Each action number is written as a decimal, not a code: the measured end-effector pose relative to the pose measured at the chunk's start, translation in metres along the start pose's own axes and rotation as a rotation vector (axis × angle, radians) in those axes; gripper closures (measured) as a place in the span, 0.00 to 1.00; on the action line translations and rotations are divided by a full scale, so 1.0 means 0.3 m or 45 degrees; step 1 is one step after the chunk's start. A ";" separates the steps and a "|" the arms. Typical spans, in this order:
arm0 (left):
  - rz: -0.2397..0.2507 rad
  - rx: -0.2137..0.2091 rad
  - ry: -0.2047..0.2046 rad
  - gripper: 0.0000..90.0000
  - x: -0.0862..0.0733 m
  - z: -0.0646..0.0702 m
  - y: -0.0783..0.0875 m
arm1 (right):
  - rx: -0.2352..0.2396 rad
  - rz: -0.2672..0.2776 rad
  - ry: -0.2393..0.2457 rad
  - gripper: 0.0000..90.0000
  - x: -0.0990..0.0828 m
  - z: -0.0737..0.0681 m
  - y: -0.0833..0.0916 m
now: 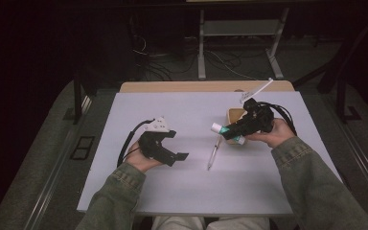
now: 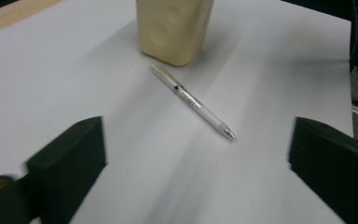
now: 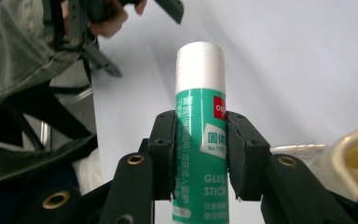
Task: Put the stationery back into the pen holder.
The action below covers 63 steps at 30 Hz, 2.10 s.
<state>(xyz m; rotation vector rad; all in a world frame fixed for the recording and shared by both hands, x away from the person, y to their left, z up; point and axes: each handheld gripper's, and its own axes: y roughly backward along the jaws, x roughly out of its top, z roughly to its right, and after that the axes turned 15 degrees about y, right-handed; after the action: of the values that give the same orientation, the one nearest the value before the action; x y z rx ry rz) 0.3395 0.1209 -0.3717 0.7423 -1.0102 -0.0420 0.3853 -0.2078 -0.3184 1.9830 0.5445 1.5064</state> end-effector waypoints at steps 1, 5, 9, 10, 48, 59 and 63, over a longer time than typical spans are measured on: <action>-0.002 0.006 0.005 0.00 -0.004 -0.003 0.004 | -0.008 0.006 -0.001 0.72 -0.001 0.001 0.004; 0.042 0.000 0.050 0.00 -0.033 -0.009 0.014 | -0.053 0.058 -0.007 0.72 -0.005 0.006 0.022; 0.068 0.002 0.075 0.00 -0.064 -0.007 0.025 | -0.102 0.105 -0.020 0.72 -0.014 0.015 0.039; 0.073 0.003 0.080 0.00 -0.072 -0.006 0.028 | -0.110 0.115 -0.026 0.72 -0.016 0.018 0.042; 0.216 -0.036 0.144 0.00 -0.192 -0.020 0.073 | -0.442 0.425 -0.060 0.72 -0.108 0.146 0.089; 0.272 0.011 0.158 0.00 -0.216 -0.031 0.074 | -0.501 0.517 -0.081 0.72 -0.158 0.183 0.043; 0.290 0.011 0.176 0.00 -0.221 -0.030 0.074 | -0.526 0.540 -0.079 0.72 -0.173 0.187 0.033</action>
<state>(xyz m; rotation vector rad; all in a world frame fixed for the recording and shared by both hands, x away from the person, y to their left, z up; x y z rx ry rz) 0.3034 0.1665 -0.4114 0.6252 -0.9575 0.2082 0.4246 -0.2596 -0.3600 1.8719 -0.2210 1.6310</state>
